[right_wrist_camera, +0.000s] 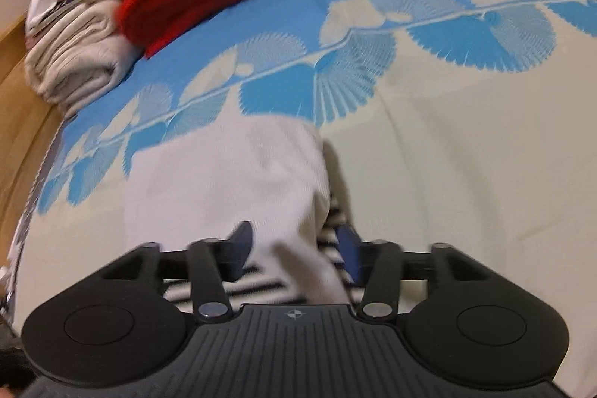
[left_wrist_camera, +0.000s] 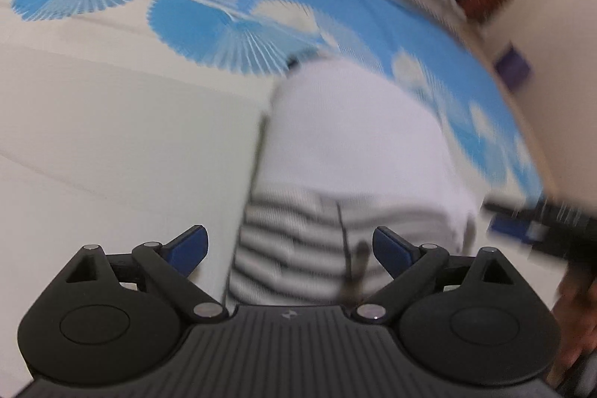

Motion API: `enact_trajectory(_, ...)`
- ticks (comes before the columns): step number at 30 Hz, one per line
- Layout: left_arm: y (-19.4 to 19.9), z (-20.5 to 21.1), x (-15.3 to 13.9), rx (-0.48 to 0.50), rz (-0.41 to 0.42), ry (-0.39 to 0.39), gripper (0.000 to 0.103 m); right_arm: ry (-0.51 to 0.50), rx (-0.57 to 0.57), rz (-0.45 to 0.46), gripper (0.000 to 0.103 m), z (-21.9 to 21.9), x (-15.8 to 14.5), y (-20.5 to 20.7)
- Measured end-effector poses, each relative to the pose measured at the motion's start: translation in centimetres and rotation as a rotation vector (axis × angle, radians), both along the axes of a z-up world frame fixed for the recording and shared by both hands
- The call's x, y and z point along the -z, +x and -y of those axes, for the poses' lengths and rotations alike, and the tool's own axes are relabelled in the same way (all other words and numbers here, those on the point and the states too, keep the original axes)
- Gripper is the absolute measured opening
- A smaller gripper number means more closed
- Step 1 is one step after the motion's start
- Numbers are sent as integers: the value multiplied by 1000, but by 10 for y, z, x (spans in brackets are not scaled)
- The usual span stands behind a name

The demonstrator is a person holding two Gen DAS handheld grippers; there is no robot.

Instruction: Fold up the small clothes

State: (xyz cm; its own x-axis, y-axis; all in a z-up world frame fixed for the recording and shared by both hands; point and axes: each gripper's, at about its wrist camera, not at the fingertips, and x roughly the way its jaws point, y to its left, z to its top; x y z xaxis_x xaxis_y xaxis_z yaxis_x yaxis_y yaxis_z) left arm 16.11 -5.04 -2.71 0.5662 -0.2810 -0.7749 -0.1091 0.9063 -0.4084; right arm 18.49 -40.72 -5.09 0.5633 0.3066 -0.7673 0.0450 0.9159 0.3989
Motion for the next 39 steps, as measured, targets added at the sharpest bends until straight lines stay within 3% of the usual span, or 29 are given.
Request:
enact_trajectory(7, 53, -23, 19, -38, -50, -127, 97, 46, 68, -69, 54, -21, 22, 38)
enact_trajectory(9, 65, -29, 32, -44, -77, -195, 97, 47, 86, -92, 53, -26, 28, 45)
enact_trajectory(10, 72, -31, 38, -47, -87, -235, 97, 40, 90, -102, 47, -29, 31, 48)
enact_trajectory(12, 80, -30, 51, -55, -111, -312, 97, 12, 83, -105, 26, -36, 33, 51)
enact_trajectory(13, 84, -28, 57, -55, -124, -338, 97, -14, 83, -103, 8, -38, 34, 51)
enact_trajectory(16, 88, -18, 71, -49, -156, -386, 97, -54, 104, -120, 4, -39, 41, 54)
enact_trajectory(18, 90, -10, 69, -40, -137, -341, 90, -61, 117, -132, 4, -38, 45, 56)
enact_trajectory(20, 91, -7, 63, -32, -117, -312, 71, -77, 118, -139, 4, -42, 47, 56)
enact_trajectory(21, 91, -9, 59, -28, -107, -318, 56, -87, 120, -139, 4, -45, 47, 56)
enact_trajectory(22, 92, -14, 55, -20, -94, -337, 48, -90, 125, -137, 3, -47, 46, 57)
enact_trajectory(24, 93, -26, 45, -2, -62, -358, 45, -90, 141, -131, 3, -52, 43, 57)
enact_trajectory(29, 104, -70, 3, -10, 24, -255, 45, -27, 152, -42, 3, -82, 19, 63)
enact_trajectory(33, 115, -127, -13, -90, 13, -200, 54, -9, 84, 18, 3, -127, 4, 73)
enact_trajectory(36, 110, -163, -28, -168, 8, -80, 55, -54, 8, 60, 3, -164, -2, 77)
enact_trajectory(39, 97, -171, -55, -98, 24, 39, 58, -104, -41, 53, 3, -187, 4, 86)
